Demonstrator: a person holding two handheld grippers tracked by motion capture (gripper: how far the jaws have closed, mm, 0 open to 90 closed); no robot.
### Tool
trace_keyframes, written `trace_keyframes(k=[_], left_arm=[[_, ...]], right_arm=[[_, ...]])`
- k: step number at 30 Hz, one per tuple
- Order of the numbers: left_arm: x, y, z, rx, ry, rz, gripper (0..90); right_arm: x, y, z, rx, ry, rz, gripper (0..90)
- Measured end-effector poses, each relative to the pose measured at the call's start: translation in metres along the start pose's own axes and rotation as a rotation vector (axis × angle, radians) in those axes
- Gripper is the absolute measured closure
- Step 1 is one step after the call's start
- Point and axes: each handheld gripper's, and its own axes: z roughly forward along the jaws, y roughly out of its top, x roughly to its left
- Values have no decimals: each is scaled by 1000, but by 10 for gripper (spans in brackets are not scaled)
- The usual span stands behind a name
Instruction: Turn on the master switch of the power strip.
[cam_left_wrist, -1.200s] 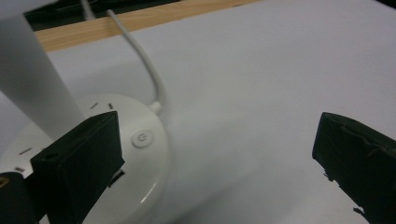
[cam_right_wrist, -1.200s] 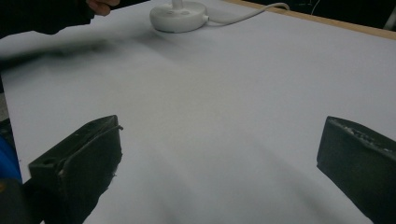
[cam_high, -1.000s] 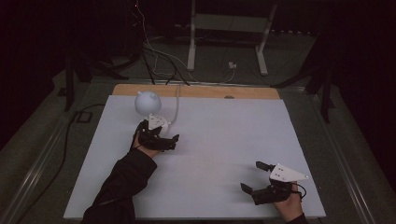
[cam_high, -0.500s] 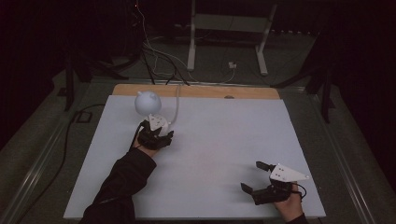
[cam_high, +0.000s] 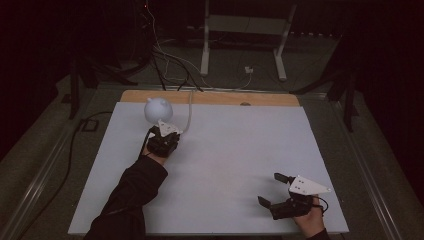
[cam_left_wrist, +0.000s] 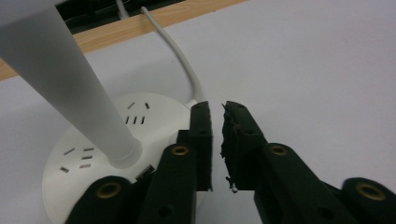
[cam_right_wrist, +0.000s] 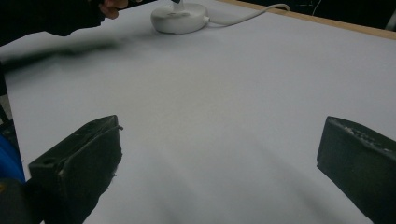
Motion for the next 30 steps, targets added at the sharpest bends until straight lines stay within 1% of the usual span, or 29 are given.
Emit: trace_keyframes(k=[1, 2, 4, 5, 7, 8, 13, 14, 16, 18, 19, 20, 21, 22, 24, 25, 26, 27, 29, 30], left_arm=[[0, 0, 0, 0, 0, 0, 863], [0, 1, 1, 0, -3, -1, 863], [1, 2, 3, 8, 10, 11, 900], [1, 2, 4, 7, 21, 12, 900], [2, 2, 5, 9, 28, 16, 900], [3, 1, 8, 12, 47, 20, 900], [6, -2, 14, 29, 54, 7, 900], [6, -4, 17, 32, 76, 17, 900], [6, -5, 18, 25, 77, 17, 900], [5, -5, 20, 23, 91, 35, 900], [5, -5, 20, 23, 91, 35, 900], [3, -5, 22, 22, 106, 56, 900], [3, -6, 23, 22, 109, 69, 900], [3, -6, 23, 22, 109, 69, 900], [1, -7, 25, 28, 127, 110, 900], [0, -8, 26, 31, 133, 117, 900], [0, -9, 27, 36, 149, 128, 900], [-1, -9, 28, 38, 157, 139, 900], [-1, -9, 28, 36, 154, 145, 900], [-2, -10, 30, 48, 175, 182, 900]], right_arm=[[0, 0, 0, 1, -1, 1, 0], [0, 0, 0, 1, -1, 1, 0], [0, 0, 0, 2, -1, 1, 0], [0, 0, 0, 1, 0, 0, 0], [0, 0, 0, 2, 1, 0, 0], [0, 0, 0, 2, 0, 1, 0], [0, 0, 1, 9, 6, 1, 0], [0, -1, 1, 12, 8, 0, 0], [0, -1, 1, 12, 8, 0, 0], [0, 0, 1, 10, 7, -1, 0], [0, 0, 1, 10, 7, -1, 0], [0, 0, 0, 10, 7, -1, 0], [0, 0, 0, 10, 6, 0, 0], [0, 0, 0, 9, 6, 0, 0], [0, 0, 0, 8, 6, -1, 0], [0, 0, 0, 8, 7, 0, 0], [0, 0, 0, 8, 6, 0, 0], [0, -1, 0, 10, 6, 0, 0], [0, -1, 0, 9, 7, 2, 0], [0, 0, 0, 9, 6, 0, 0]])
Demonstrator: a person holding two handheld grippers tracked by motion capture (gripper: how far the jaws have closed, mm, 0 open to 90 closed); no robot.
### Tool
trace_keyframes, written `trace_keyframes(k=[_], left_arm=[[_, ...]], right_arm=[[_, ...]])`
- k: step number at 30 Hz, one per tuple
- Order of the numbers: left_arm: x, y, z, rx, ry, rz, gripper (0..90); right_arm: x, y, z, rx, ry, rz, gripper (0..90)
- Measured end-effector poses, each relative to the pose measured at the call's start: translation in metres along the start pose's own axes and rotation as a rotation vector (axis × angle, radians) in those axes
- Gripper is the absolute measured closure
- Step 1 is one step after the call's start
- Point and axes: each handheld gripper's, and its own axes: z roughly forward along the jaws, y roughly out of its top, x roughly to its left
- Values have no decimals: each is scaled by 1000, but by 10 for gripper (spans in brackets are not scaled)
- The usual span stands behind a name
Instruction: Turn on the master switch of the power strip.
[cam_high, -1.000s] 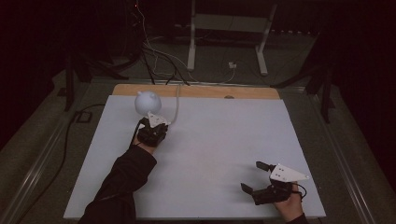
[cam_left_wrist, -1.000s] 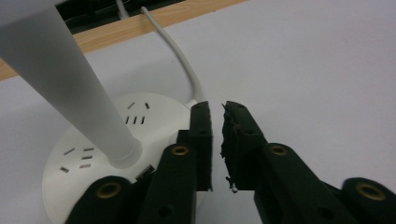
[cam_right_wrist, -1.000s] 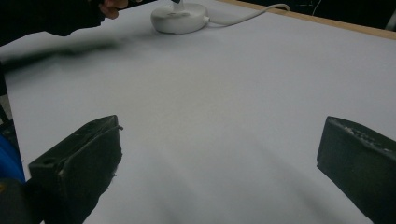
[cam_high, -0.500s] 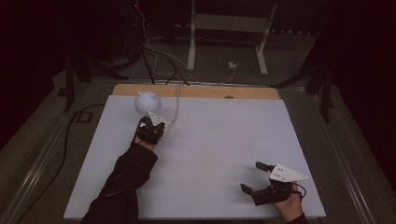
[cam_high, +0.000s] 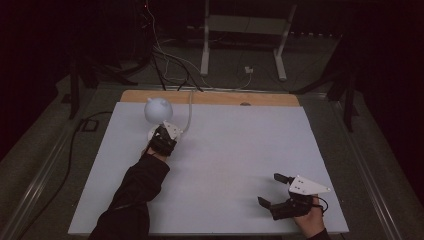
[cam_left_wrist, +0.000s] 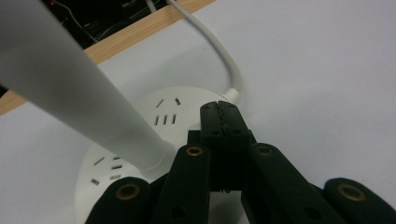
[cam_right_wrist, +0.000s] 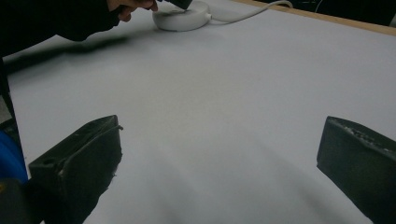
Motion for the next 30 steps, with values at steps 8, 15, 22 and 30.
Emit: trace_keyframes(k=[8, 15, 22, 30], left_arm=[[0, 0, 2, -1, 1, 16, 900], [-1, -1, 2, -4, 3, 33, 900], [-1, 0, 2, 9, -7, 52, 900], [0, 0, 2, 13, -11, 66, 900]], right_arm=[[0, 0, 0, -1, 0, 1, 0], [1, 0, 0, 0, 3, 1, 0], [1, 0, 1, 3, 5, 2, 0], [1, 0, 0, 4, 4, 0, 0]])
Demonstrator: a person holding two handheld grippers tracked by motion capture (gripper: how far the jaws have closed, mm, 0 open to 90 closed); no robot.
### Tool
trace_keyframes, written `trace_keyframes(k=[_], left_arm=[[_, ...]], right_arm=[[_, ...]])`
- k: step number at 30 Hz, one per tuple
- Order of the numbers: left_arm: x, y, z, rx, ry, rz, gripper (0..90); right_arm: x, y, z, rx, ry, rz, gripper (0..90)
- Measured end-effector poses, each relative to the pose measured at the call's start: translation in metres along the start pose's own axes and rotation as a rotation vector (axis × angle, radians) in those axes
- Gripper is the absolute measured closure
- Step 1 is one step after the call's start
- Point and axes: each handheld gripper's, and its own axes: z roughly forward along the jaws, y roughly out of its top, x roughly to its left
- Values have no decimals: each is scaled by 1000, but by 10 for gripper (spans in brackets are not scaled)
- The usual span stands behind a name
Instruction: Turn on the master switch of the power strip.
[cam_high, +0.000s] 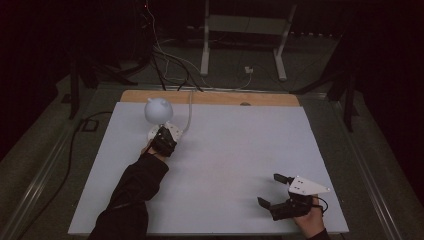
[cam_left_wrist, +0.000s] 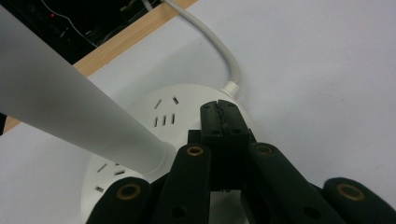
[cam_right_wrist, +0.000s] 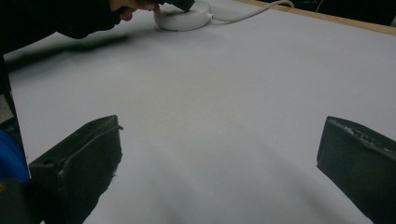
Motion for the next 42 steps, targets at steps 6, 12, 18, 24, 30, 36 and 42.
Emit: trace_keyframes(k=[6, 12, 18, 24, 30, 36, 42], left_arm=[[2, 1, 0, 13, -14, 0, 900], [0, 3, 1, 28, -4, 22, 900], [-1, 3, 1, 26, -1, 29, 900], [0, 5, 2, 41, -6, 39, 900], [1, 7, 3, 61, -13, 55, 900], [-1, 8, 3, 74, -3, 58, 900], [-1, 11, 3, 89, -3, 97, 900]], right_arm=[[1, 0, 0, -1, 2, -2, 0], [1, 0, 0, 1, 4, -3, 0], [1, 0, 1, 3, 4, -1, 0], [1, 0, 1, 4, 6, -3, 0], [0, -1, 1, 4, 9, 0, 0], [1, -1, 2, 9, 13, 2, 0], [0, -1, 2, 7, 9, 3, 0]])
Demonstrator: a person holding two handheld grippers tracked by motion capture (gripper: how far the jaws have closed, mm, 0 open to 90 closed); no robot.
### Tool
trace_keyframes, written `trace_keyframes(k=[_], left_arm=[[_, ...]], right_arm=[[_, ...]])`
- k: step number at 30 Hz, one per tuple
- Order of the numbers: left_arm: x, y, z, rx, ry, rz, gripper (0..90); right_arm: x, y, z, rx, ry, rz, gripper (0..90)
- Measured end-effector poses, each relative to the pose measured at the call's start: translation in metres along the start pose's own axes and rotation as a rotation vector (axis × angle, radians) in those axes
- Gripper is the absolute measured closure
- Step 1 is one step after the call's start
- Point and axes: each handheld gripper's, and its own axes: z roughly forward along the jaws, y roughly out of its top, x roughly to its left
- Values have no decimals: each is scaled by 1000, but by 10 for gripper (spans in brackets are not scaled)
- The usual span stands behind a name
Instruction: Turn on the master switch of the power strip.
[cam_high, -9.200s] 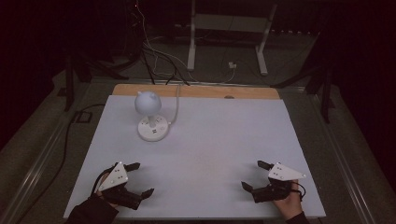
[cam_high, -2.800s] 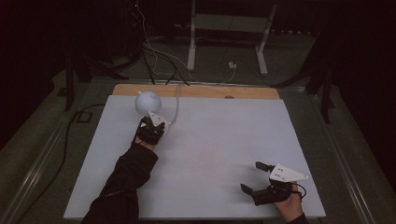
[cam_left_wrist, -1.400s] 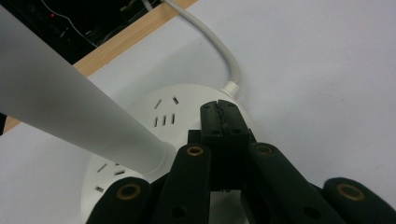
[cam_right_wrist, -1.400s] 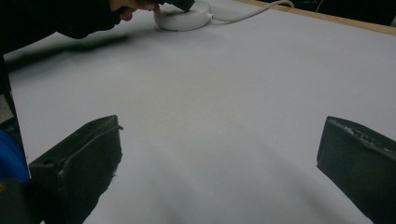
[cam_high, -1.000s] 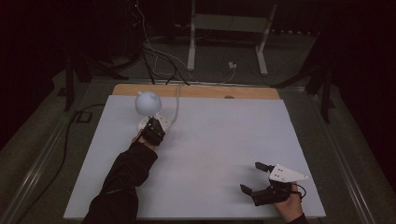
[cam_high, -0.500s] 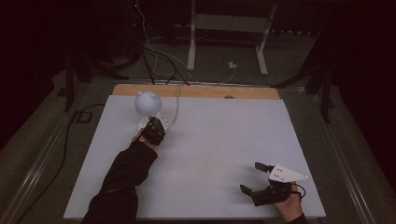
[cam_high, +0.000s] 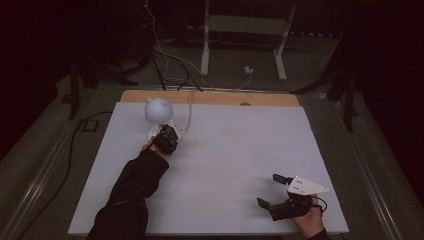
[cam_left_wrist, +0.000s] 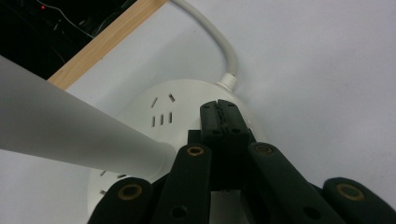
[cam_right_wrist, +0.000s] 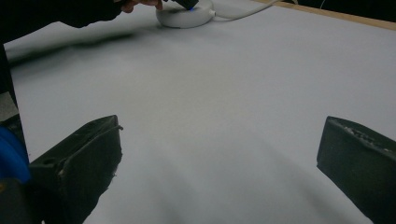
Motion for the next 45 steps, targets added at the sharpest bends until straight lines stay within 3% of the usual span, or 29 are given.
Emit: trace_keyframes(k=[2, 5, 6, 11, 19, 26, 28, 32, 33, 35, 37, 39, 41, 45], left_arm=[[3, -1, 1, -17, 4, -34, 900], [4, -2, 0, -28, 7, -52, 900], [5, -1, -1, -40, -8, -79, 900], [3, 5, -7, -64, 13, -52, 900], [4, 12, -21, -69, -29, -56, 900], [6, 15, -30, -61, -94, -80, 900], [8, 16, -35, -68, -120, -104, 900], [10, 17, -39, -66, -139, -124, 900], [8, 17, -43, -72, -144, -116, 838], [7, 17, -45, -78, -146, -116, 838], [7, 17, -48, -80, -157, -109, 756], [8, 18, -53, -89, -203, -126, 735], [8, 18, -54, -90, -209, -125, 700], [13, 18, -61, -97, -262, -141, 595]], right_arm=[[0, 0, 0, -2, 0, -2, 0], [0, 0, 0, -1, 0, 0, 0], [0, 0, 0, -2, -2, 2, 0], [-1, 0, -1, -4, -3, 5, 0], [0, 1, -1, -7, -6, 1, 0], [0, 1, -2, -7, -8, -2, 0], [0, 1, -2, -9, -8, 0, 0], [-1, 1, -2, -8, -7, 1, 0], [0, 1, -2, -10, -8, 0, 0], [0, 1, -2, -10, -8, -1, 0], [0, 1, -2, -10, -9, -2, 0], [0, 1, -2, -11, -9, -2, 0], [0, 1, -2, -11, -9, -2, 0], [0, 1, -2, -10, -7, 0, 0]])
